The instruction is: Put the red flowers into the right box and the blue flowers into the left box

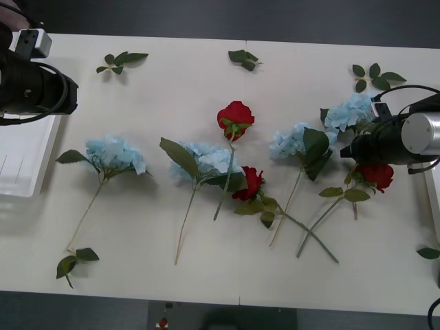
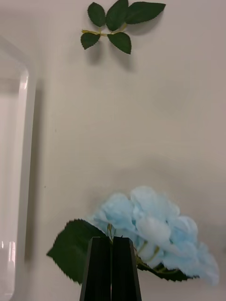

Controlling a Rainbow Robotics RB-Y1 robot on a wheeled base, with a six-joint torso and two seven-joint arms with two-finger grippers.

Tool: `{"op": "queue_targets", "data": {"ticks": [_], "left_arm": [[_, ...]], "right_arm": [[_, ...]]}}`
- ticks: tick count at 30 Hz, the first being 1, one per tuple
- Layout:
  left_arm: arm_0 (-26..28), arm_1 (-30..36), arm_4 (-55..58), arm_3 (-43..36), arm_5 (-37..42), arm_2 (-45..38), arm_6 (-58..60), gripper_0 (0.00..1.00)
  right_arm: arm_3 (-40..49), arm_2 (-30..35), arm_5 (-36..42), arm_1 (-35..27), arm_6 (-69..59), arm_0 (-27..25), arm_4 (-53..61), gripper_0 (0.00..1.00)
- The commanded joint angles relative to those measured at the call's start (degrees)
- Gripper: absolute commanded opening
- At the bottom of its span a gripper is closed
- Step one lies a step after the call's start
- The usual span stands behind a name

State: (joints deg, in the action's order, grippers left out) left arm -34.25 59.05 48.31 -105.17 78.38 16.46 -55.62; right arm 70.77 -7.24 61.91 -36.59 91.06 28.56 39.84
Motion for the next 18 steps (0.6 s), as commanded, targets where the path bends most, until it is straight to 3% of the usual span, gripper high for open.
{"op": "queue_targets", "data": {"ticks": [1,2,3,4,7,12,14,15,16,17,18], "left_arm": [[-1.1,2.2,-2.0,0.8,0.5,0.4,0.3,0.38],[-1.1,2.2,-2.0,1.0,0.5,0.4,0.1,0.61],[-1.1,2.4,-2.3,1.0,0.5,0.4,0.1,0.78],[-1.1,2.4,-2.6,1.0,0.7,0.3,0.0,0.88],[-1.1,2.4,-3.0,1.1,1.1,0.1,0.1,0.97],[-1.1,2.7,-0.8,0.1,2.0,-1.3,-0.4,1.00],[-1.1,2.8,2.0,-1.4,4.0,-2.9,-1.9,1.00],[-1.1,2.8,2.7,-1.8,4.6,-3.1,-2.8,1.00],[-1.1,2.8,4.4,-2.9,6.0,-3.4,-5.5,1.00],[-1.0,2.8,5.2,-3.5,6.6,-3.4,-6.6,1.00],[-0.6,2.8,6.2,-4.6,7.6,-3.4,-8.5,1.00]], "right_arm": [[-0.8,-0.6,-2.1,0.5,-2.4,1.2,-0.8,1.00],[-1.1,-0.9,-2.6,0.5,-2.4,1.2,-1.0,1.00],[-1.2,-1.1,-3.0,0.5,-2.5,1.2,-1.1,1.00],[-1.4,-1.4,-3.3,0.5,-2.6,1.2,-1.3,1.00],[-1.5,-1.4,-3.4,0.6,-2.6,1.2,-1.6,1.00],[-1.6,-1.4,-3.4,1.0,-2.6,1.2,-2.4,0.99],[-1.6,-1.6,-3.4,1.0,-2.6,1.2,-2.7,0.73],[-1.6,-1.7,-3.4,1.0,-2.6,1.2,-2.8,0.66],[-1.6,-2.0,-3.6,1.0,-2.8,1.2,-2.8,0.41],[-1.5,-2.1,-3.7,1.0,-2.8,1.2,-2.9,0.31],[-1.6,-2.2,-3.8,1.0,-3.0,1.2,-3.0,0.12]]}}
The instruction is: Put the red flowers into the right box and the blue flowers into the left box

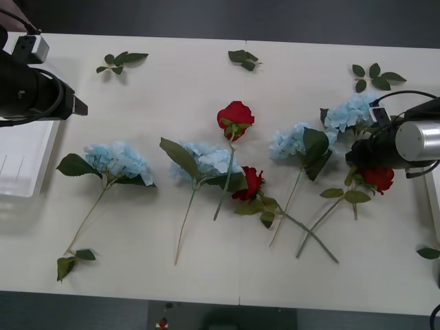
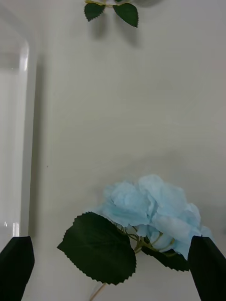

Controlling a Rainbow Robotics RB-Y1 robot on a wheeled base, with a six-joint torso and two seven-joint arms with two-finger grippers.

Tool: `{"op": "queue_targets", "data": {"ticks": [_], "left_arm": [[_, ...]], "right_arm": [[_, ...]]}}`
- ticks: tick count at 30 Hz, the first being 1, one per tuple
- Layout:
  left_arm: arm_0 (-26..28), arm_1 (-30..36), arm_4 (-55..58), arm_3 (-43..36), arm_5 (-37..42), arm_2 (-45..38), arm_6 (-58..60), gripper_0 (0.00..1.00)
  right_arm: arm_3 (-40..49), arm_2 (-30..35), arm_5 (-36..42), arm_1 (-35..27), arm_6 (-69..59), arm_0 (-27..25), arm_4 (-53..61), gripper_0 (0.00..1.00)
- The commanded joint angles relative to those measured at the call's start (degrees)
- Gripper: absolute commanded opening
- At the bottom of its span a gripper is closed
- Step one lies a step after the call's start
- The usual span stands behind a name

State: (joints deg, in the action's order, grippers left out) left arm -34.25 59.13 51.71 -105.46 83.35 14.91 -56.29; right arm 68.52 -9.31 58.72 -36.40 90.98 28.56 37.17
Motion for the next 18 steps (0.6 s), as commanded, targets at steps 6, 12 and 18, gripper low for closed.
{"op": "queue_targets", "data": {"ticks": [6,12,18], "left_arm": [[5.9,3.3,3.2,-13.0,3.4,-1.8,-12.7,1.00],[12.5,3.7,2.4,-17.7,3.4,-1.8,-16.4,1.00],[17.7,4.0,1.3,-19.4,3.4,-1.6,-17.5,1.00]], "right_arm": [[0.7,-0.3,-0.6,0.8,-3.3,1.2,-0.8,0.00],[0.7,-0.2,-0.9,0.7,-3.7,1.2,-0.7,0.00],[2.5,2.5,-1.3,0.4,-3.3,1.2,0.4,0.00]]}}
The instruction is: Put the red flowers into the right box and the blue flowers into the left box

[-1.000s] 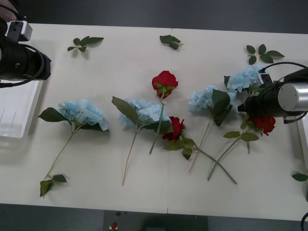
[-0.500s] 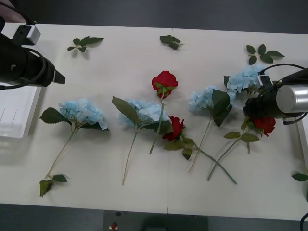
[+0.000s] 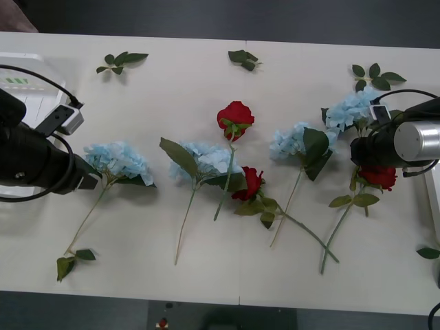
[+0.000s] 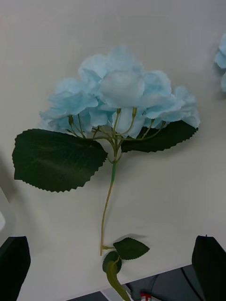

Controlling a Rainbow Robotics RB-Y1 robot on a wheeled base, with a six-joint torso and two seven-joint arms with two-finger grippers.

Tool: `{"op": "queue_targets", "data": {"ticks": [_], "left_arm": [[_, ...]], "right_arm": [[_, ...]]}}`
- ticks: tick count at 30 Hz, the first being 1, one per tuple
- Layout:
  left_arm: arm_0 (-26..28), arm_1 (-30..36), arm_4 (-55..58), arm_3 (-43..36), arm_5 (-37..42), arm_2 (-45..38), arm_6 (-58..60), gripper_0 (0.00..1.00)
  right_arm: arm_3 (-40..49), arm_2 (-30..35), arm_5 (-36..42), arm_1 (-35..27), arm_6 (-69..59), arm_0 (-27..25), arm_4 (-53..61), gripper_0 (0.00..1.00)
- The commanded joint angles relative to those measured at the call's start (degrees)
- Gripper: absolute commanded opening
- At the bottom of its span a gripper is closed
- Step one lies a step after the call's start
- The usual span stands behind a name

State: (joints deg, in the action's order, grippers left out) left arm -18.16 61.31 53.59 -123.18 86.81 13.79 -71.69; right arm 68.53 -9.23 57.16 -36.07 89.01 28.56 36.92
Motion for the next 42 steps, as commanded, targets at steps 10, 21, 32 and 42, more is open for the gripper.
{"op": "queue_targets", "data": {"ticks": [10,21,32,42], "left_arm": [[2.5,1.8,-7.5,0.2,-3.9,7.6,-1.8,1.00],[-0.3,1.8,-9.9,9.4,-17.3,16.8,-2.4,1.00],[-7.1,0.8,-10.0,18.4,-26.3,26.3,-2.3,1.00],[-11.9,-2.3,-9.6,25.9,-29.8,31.4,-1.8,1.00]], "right_arm": [[11.3,11.2,5.2,0.6,-0.9,1.2,5.0,0.00],[12.4,18.0,6.8,1.2,0.4,1.2,27.0,0.00],[12.5,28.6,18.3,2.5,2.1,1.2,41.7,0.00],[12.5,33.7,22.4,3.1,4.4,1.2,55.4,0.00]]}}
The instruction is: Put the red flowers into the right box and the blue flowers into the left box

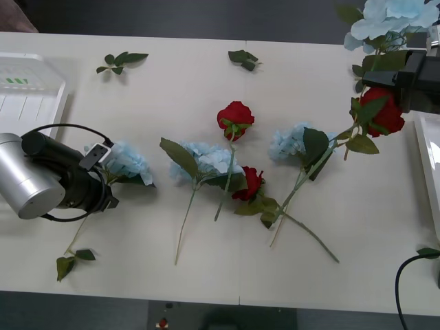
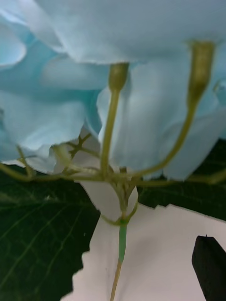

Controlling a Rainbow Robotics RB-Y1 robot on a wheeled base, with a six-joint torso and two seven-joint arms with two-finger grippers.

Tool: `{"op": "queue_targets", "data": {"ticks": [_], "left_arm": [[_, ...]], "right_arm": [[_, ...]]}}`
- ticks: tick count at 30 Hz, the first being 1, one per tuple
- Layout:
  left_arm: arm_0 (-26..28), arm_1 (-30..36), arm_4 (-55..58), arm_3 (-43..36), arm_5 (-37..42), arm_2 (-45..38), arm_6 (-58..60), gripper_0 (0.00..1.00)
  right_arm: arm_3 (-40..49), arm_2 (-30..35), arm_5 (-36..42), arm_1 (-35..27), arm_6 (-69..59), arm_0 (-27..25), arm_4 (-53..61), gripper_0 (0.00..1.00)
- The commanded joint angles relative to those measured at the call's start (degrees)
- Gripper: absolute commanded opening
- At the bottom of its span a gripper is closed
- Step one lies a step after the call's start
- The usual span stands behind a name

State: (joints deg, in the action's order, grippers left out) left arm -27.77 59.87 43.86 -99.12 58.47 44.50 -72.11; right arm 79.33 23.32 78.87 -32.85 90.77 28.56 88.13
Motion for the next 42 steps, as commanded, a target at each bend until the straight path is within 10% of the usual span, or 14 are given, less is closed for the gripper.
{"op": "queue_targets", "data": {"ticks": [1,5,8,18,42], "left_arm": [[-2.6,-1.2,0.2,2.7,-1.9,1.0,-1.4,1.00],[-3.3,-1.9,0.3,4.6,-3.2,2.1,-1.4,0.98],[-4.1,-1.9,0.3,5.5,-4.5,3.7,-1.0,0.59],[-5.3,-1.8,3.3,7.5,-5.2,5.1,-0.1,0.01],[-11.3,6.8,8.9,-1.8,-4.2,1.4,1.4,0.00]], "right_arm": [[1.7,1.5,0.8,-0.1,3.1,1.2,6.6,0.00],[1.7,2.0,0.7,-0.1,6.8,1.3,14.0,0.00],[1.7,2.0,0.7,-0.1,11.2,1.3,18.5,0.00],[1.7,4.0,4.9,-1.9,19.1,2.6,23.9,0.00],[1.7,4.5,8.1,-10.0,20.6,2.4,-14.1,0.00]]}}
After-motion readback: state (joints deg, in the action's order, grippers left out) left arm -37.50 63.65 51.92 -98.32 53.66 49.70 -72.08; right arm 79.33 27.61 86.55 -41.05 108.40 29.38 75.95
